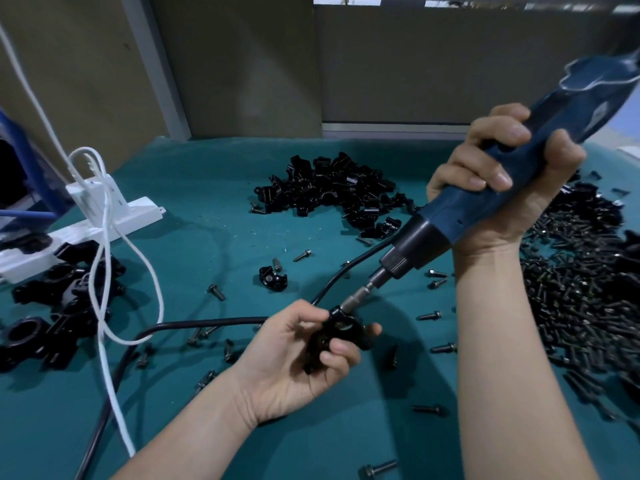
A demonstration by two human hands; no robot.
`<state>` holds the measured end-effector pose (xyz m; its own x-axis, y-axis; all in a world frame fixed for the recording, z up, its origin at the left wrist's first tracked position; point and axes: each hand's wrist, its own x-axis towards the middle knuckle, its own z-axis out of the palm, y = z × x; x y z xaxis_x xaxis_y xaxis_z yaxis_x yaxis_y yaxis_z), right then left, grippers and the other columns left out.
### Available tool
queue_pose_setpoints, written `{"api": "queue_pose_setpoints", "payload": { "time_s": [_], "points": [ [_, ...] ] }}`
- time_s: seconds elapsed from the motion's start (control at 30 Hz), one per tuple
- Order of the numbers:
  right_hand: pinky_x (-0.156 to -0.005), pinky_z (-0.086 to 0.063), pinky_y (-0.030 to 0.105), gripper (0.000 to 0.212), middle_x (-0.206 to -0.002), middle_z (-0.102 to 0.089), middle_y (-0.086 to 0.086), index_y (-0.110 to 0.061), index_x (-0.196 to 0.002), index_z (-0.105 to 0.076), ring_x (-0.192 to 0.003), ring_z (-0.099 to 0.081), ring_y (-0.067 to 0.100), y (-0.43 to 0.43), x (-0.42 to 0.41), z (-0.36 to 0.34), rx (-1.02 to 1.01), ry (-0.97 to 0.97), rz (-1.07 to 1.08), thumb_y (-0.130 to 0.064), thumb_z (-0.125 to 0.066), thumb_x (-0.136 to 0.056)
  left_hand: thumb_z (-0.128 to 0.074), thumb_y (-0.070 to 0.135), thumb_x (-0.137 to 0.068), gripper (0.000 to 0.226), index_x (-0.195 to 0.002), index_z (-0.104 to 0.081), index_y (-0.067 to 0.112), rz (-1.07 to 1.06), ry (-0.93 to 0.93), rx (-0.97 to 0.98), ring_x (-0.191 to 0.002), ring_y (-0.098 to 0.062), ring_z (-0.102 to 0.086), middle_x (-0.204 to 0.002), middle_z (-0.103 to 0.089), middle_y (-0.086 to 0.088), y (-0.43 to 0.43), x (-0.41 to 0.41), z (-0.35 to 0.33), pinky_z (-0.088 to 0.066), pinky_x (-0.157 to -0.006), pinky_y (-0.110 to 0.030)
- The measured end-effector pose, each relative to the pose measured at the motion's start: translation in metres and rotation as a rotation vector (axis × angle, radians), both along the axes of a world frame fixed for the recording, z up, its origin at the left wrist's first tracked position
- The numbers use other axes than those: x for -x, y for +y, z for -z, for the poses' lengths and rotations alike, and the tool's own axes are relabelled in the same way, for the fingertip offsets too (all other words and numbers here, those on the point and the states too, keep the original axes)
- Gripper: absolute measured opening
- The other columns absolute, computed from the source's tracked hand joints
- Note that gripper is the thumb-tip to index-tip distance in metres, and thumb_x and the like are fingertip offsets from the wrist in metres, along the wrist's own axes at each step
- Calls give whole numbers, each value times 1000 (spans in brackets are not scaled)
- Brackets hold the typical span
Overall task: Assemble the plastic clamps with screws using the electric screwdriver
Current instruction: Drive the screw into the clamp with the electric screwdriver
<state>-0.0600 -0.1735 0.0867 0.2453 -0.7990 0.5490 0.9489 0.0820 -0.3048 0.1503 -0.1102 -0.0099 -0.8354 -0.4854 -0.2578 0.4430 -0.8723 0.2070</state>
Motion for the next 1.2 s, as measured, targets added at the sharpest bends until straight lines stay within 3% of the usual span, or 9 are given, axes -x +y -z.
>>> {"api": "queue_pose_setpoints", "payload": {
  "time_s": [0.1,0.2,0.3,0.37,0.57,0.7,0.8,1.1,1.2],
  "points": [
    [-51,-43,28,35,-73,-64,11,-1,-89,-58,-44,-56,24,-3,4,2,6,-52,-34,3,-81,-63,-82,-5,-54,56,-104,-62,-17,-12,-113,100,-55,-23,-60,-81,-61,-23,2,3,5,-55,-48,-29],
    [-51,-42,26,36,-73,-64,10,-3,-88,-56,-43,-55,22,-3,11,1,-94,-77,19,3,-80,-62,-73,4,-64,50,-112,-57,2,-132,-344,307,-61,-21,-67,-97,-71,-19,1,6,9,-56,-49,-28],
    [-48,-40,22,18,-70,-62,2,-10,-87,-53,-41,-52,14,0,12,3,-192,-56,150,-18,-62,-73,-64,7,-74,32,-106,-58,5,-196,-393,427,-68,-21,-68,-102,-71,-19,2,8,7,-56,-52,-27],
    [-46,-39,19,22,-68,-60,-4,-14,-85,-51,-40,-49,8,1,15,3,-217,-17,245,-33,-44,-76,-63,14,-76,27,-101,-67,7,-213,-425,477,-71,-19,-69,-103,-72,-17,4,9,7,-54,-51,-23],
    [-45,-39,16,23,-67,-58,-6,-17,-84,-50,-40,-46,5,1,12,1,-201,93,341,-35,-38,-77,-71,30,-74,29,-95,-77,11,-243,-459,596,-73,-16,-70,-105,-72,-17,7,11,7,-49,-47,-17],
    [-45,-40,19,17,-69,-59,-4,-14,-84,-52,-41,-47,8,-1,5,0,-184,108,282,-25,-59,-74,-72,29,-72,37,-102,-70,7,-219,-479,633,-76,-19,-71,-106,-72,-17,7,12,9,-51,-50,-19],
    [-46,-42,21,48,-71,-59,0,-10,-84,-55,-42,-48,11,-3,0,1,-132,114,206,-10,-88,-49,-72,28,-72,40,-104,-68,5,-228,-474,623,-77,-20,-71,-103,-72,-17,6,12,9,-52,-51,-20],
    [-45,-43,22,47,-70,-59,0,-9,-85,-56,-42,-48,11,-5,-2,3,-75,175,171,-11,-88,-50,-60,2,-83,28,-111,-63,5,-136,-497,678,-85,-20,-72,-101,-73,-11,6,8,10,-52,-55,-15],
    [-45,-44,23,44,-69,-60,1,-7,-85,-58,-42,-48,12,-3,-1,1,-65,166,134,-10,-87,-52,-52,-4,-86,25,-107,-64,2,-141,-504,680,-79,-22,-71,-97,-73,-13,6,9,10,-50,-47,-16]
  ]
}}
